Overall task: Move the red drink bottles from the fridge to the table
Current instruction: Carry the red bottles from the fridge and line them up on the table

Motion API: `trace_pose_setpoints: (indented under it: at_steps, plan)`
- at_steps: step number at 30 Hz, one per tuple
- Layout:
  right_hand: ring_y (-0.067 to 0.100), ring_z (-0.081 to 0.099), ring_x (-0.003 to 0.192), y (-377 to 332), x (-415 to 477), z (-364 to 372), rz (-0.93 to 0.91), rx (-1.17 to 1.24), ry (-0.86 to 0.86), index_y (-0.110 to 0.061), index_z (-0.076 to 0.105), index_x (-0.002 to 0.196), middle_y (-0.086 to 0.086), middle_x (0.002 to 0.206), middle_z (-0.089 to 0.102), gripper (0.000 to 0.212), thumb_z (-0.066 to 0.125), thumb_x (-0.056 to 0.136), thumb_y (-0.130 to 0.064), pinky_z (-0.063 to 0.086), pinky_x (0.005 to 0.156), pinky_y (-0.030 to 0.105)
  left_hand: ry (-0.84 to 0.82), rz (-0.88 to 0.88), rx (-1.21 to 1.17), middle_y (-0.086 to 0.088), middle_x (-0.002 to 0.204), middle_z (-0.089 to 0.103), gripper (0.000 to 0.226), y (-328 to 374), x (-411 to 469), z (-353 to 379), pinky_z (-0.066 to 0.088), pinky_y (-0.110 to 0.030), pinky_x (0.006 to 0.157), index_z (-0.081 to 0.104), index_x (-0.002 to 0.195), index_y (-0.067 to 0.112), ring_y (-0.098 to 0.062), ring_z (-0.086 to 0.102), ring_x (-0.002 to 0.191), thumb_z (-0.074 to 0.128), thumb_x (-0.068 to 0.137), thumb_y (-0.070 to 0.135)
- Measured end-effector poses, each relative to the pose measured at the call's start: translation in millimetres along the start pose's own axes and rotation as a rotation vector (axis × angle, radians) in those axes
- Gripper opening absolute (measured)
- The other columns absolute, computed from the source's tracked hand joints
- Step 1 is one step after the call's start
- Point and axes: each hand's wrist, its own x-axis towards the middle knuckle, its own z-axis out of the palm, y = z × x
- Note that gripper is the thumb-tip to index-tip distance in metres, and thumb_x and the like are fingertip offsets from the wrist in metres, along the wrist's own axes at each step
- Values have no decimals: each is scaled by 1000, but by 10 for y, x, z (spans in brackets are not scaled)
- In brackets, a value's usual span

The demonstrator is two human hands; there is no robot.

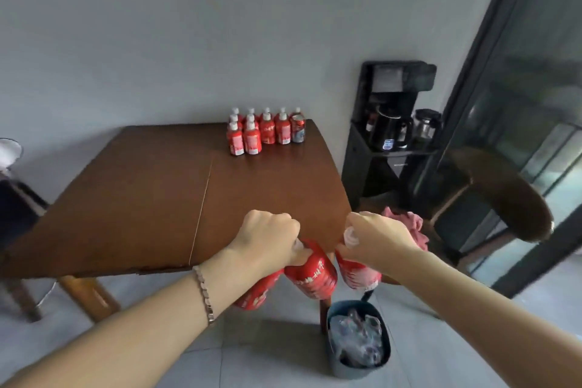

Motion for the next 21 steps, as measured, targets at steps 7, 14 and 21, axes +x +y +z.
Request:
trace_pose_setpoints:
  at_steps: [7,14,21]
  plan:
    - [17,61,92,-158,1720,-27,-86,20,-52,-21,54,106,-4,105,60,38,55,84,-52,47,70,27,-8,-228,-65,2,97,61,43,-1034,929,319,34,-27,69,56,86,16,-25,63,91,46,86,58]
    - [19,61,91,-383,3187,347,24,157,-130,-23,52,107,-2,105,59,36,60,84,-49,51,69,29,-75,-303,-71,4,99,63,48,-2054,1722,947,40,-27,68,61,96,17,-20,64,89,45,86,61]
    - [21,60,91,-624,4513,818,279,460,-104,-20,54,104,2,104,55,33,66,83,-42,57,76,37,-129,-203,-68,2,102,61,49,-2989,2630,1535,38,-27,68,60,105,15,-20,62,92,45,87,58]
